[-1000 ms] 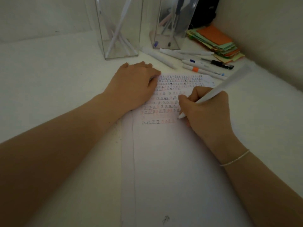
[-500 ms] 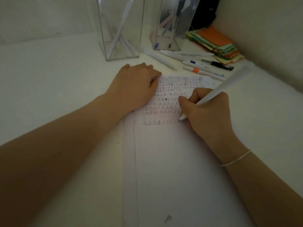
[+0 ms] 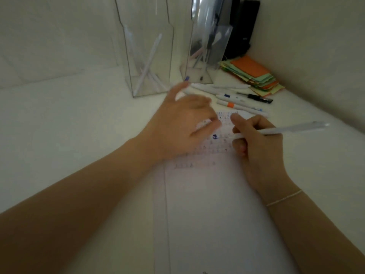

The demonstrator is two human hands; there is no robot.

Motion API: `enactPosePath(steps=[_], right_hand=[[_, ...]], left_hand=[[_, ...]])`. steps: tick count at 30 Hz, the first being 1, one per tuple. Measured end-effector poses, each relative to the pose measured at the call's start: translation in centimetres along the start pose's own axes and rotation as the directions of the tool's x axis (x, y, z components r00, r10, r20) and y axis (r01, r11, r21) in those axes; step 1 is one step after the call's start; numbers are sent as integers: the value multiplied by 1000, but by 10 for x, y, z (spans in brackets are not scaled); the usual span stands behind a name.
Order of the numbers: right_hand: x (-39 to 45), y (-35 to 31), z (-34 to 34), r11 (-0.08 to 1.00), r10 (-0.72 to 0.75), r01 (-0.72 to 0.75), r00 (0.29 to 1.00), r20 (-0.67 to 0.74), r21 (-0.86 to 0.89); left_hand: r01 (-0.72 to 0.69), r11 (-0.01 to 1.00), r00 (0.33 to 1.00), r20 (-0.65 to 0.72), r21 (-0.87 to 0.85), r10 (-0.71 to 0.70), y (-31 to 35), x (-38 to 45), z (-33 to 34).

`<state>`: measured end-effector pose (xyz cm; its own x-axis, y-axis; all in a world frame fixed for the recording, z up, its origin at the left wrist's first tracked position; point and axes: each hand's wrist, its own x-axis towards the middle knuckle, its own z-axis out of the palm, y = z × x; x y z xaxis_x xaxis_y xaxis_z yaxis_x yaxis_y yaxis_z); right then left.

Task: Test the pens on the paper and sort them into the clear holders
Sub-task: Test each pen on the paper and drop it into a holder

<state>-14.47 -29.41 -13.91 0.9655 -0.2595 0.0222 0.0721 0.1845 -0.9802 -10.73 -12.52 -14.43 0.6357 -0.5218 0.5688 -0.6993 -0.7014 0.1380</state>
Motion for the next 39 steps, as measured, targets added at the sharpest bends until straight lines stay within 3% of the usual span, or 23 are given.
enactPosePath(steps=[3,7,11,14,18,22,27,31,36,39], right_hand=[[0,-2,2,1000,4,-3,998,61,-29],[2,-7,0,981,80,-103,986,144,164],[2,-7,1,993,-102,103,994,35,-49],[0,-7,2,987,-143,142,990,-2,-72],[0,-10,5,988,-32,31,999,4,151],[5,-12,11,902,87,-90,996,26,423],[4,-8,15,862,38,-111,987,154,495],[5,-9,14,911,-125,35,973,193,411],[1,-12,10,957,-289,285,939,188,48],[-1,-13,10,954,-295,298,941,167,7]], left_hand=[[-43,985,991,117,-169,63,18,-1,6],[-31,981,997,67,-193,45,13,-3,13],[-21,971,999,31,-239,29,17,-3,16],[-7,974,999,33,-226,15,18,-5,18],[76,964,993,102,-255,-52,14,-4,16],[77,946,993,105,-314,-46,20,-3,15],[69,943,994,104,-326,-37,19,-3,19],[118,913,992,93,-392,-88,15,-2,19],[123,892,992,73,-436,-100,13,-2,18],[78,910,997,45,-408,-65,11,-4,21]])
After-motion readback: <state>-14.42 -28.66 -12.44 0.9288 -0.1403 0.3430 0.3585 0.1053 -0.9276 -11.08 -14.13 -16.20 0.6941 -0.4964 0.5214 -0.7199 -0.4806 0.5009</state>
